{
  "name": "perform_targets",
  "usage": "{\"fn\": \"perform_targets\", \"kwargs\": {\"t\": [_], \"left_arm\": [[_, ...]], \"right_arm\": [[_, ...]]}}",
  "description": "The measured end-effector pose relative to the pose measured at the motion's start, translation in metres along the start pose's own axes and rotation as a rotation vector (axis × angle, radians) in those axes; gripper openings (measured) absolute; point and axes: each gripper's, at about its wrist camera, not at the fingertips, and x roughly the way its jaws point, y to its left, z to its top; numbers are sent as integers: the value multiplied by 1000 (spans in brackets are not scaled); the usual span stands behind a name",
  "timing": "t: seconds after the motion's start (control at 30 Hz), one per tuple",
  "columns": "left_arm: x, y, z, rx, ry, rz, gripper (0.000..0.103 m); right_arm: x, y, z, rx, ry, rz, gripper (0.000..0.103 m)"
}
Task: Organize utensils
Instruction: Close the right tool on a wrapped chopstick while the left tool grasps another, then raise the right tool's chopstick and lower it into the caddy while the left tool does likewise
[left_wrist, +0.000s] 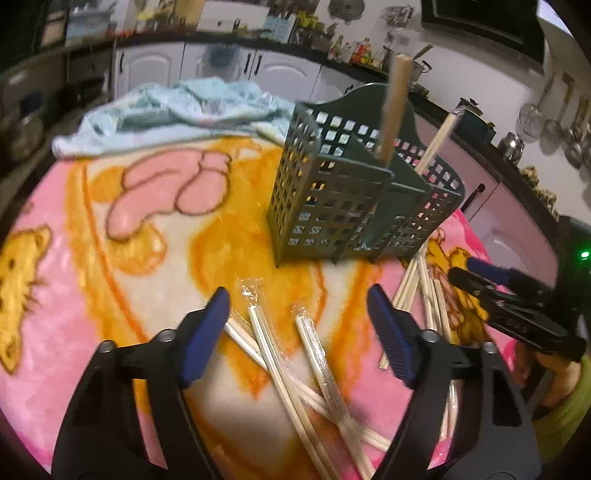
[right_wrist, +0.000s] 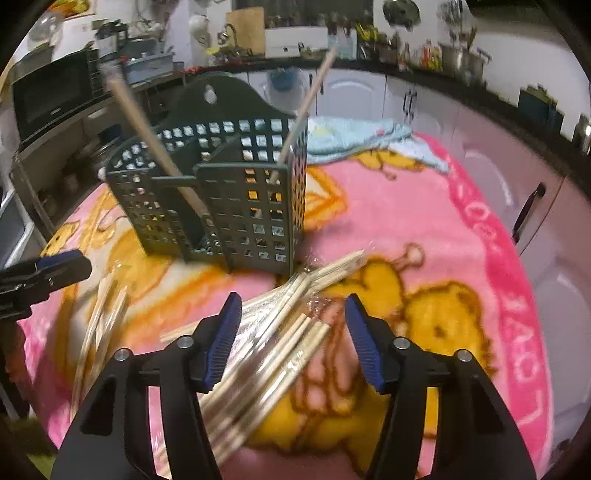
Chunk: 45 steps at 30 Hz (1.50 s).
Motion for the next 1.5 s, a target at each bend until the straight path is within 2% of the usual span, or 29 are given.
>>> {"fn": "perform_targets", "kwargs": {"t": [0.2, 0.33, 0.63, 0.8, 0.9, 1.03, 1.23, 1.5], "left_arm": [[15, 15, 8, -58, 61, -34, 55], [29, 20, 14, -75, 104, -48, 51], [51, 28, 16, -109, 177, -52, 33], [57, 30, 18, -111, 190, -41, 24], [60, 33, 18, -116, 195, -35, 18], [63, 37, 20, -120, 202, -36, 13], [60, 49, 22, -157, 209, -62, 4], [42, 54, 26, -181, 168, -88, 3]], "right_arm": [[33, -8, 6, 86, 59, 6, 43], [46, -16, 10, 136, 89, 27, 42], [61, -40, 18, 234, 127, 84, 38], [61, -43, 18, 233, 131, 98, 29], [60, -50, 17, 242, 133, 98, 19], [57, -58, 15, 258, 129, 101, 12], [43, -72, 12, 312, 108, 126, 11], [22, -82, 15, 332, 74, 150, 11]]}}
